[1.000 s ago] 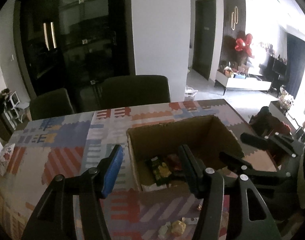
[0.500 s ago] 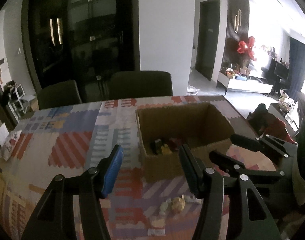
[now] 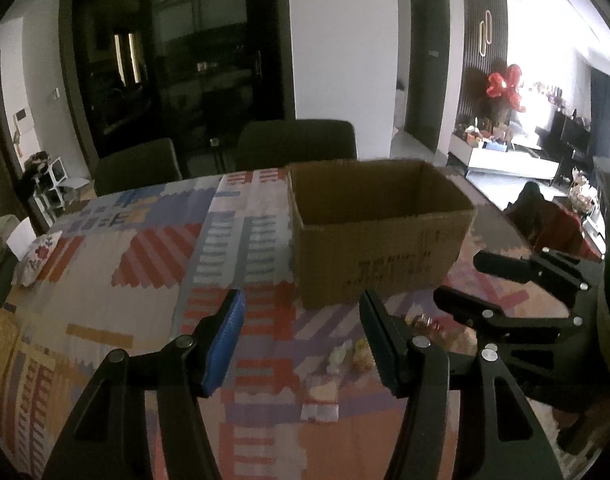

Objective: Organize snacks
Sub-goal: 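Move both tools back to the remaining snacks on the table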

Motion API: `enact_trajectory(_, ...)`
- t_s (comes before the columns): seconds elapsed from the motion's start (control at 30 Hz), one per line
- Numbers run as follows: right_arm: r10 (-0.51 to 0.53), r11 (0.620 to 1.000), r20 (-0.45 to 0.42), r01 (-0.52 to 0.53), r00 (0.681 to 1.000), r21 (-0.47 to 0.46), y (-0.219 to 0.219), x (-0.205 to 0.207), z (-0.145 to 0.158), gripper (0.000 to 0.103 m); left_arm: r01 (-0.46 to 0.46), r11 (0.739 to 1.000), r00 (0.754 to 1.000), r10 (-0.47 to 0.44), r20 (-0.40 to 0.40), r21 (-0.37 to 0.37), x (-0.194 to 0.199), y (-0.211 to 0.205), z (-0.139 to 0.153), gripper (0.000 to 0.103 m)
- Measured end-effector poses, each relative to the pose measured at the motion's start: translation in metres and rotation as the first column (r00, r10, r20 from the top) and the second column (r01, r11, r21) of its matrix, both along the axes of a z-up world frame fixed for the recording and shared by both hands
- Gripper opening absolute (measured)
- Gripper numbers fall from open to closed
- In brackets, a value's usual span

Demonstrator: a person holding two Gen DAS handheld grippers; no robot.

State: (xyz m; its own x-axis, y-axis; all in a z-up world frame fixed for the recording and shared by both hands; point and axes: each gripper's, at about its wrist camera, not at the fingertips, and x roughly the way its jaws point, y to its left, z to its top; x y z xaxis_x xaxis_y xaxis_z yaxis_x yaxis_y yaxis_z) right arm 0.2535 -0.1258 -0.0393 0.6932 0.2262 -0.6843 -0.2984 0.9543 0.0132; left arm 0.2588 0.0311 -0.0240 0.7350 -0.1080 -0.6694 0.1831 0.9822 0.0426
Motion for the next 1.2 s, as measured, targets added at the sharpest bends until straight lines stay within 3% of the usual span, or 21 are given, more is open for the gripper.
enact_trajectory(0.5, 0.066, 0.992, -0.087, -0.075, 0.994, -0.106, 0.005, -0.014, -0.058, 0.056, -0.016, 1.000, 0.997, 0.015, -0.081, -0.006, -0.026, -0.002, -0.060, 0.059)
enact_trajectory(1.2, 0.131, 0.967, -0.183, -0.166, 0.974, -0.193, 0.009, 0.016, -0.116, 0.055, -0.041, 0.999, 0.965, 0.041, -0.259, 0.006, -0.003, -0.009, -0.142, 0.060)
